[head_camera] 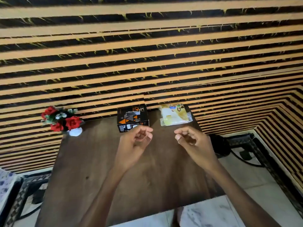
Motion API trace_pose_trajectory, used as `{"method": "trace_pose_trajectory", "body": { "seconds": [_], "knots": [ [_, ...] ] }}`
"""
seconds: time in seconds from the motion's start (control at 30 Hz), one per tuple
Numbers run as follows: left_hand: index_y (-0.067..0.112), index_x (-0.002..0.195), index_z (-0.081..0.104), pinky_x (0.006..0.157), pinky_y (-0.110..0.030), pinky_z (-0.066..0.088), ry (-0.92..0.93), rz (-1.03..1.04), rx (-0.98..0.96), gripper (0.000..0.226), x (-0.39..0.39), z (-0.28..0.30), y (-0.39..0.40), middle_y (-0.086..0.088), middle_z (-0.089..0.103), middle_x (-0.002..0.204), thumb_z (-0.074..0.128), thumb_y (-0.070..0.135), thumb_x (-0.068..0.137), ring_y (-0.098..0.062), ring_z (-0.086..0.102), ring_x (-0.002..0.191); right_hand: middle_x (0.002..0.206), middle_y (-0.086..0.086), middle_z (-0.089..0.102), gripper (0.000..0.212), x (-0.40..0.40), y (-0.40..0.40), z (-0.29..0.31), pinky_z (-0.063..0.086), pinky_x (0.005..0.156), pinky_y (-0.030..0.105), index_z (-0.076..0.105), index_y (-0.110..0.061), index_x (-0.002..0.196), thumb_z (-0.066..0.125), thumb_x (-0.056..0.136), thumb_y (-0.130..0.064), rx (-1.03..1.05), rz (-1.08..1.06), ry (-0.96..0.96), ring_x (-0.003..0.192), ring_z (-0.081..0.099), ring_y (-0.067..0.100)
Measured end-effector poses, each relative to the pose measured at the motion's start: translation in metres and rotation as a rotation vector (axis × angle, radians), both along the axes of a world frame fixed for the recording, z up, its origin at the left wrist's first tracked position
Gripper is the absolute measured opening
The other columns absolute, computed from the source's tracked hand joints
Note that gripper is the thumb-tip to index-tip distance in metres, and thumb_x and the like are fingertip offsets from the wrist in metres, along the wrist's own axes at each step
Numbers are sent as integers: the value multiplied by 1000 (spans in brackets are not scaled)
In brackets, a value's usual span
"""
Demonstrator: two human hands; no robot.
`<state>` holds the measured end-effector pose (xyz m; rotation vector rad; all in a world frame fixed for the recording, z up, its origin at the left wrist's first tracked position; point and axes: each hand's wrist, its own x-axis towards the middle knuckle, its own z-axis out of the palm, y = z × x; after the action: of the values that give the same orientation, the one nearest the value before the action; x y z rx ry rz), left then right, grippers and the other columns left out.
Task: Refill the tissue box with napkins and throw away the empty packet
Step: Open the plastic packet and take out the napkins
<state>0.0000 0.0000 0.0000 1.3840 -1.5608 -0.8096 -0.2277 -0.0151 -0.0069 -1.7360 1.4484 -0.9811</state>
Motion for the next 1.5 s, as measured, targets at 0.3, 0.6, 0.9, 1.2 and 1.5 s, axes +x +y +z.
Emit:
{"method": "trace_pose_trajectory", "body": {
  "seconds": [0.3, 0.6, 0.9, 1.2, 1.5],
  "knots": [
    [19, 106, 66, 76, -13, 52, -49, 18, 367, 24, -72, -126, -163, 5, 70, 93, 73, 24, 84, -4, 66, 82, 96, 5, 74, 29, -53, -155, -125, 61, 84, 45, 67, -15, 115, 70, 87, -24, 573, -166, -27, 89, 73, 22],
    [14, 114, 60, 89, -41, 52, -294, 211, 510, 38, -102, -241, -292, -10, 63, 111, 70, 23, 79, -28, 60, 106, 127, 14, 63, 60, -87, -297, -225, 49, 93, 36, 54, -8, 132, 76, 81, -33, 602, -399, 84, 118, 60, 32],
    [4, 119, 55, 60, -26, 49, 274, 394, 917, 52, -114, -267, -346, -5, 62, 113, 79, 25, 78, -18, 60, 82, 116, 13, 68, 38, -97, -342, -279, 60, 76, 34, 67, -14, 104, 83, 76, -34, 851, -486, -249, 105, 66, 27],
    [2, 101, 60, 46, -12, 50, 324, 397, 868, 26, -125, -247, -268, -12, 68, 101, 75, 6, 80, -10, 62, 68, 128, 21, 56, 27, -99, -284, -268, 62, 71, 44, 52, -15, 93, 75, 83, -5, 960, -570, -514, 112, 63, 40],
    [0, 101, 62, 83, -43, 58, 303, 267, 1059, 40, -120, -256, -136, -20, 70, 113, 84, 2, 67, -29, 69, 93, 129, 19, 60, 58, -123, -134, -268, 59, 84, 54, 52, -2, 125, 82, 78, -17, 948, -476, -336, 111, 66, 37]
  ]
}}
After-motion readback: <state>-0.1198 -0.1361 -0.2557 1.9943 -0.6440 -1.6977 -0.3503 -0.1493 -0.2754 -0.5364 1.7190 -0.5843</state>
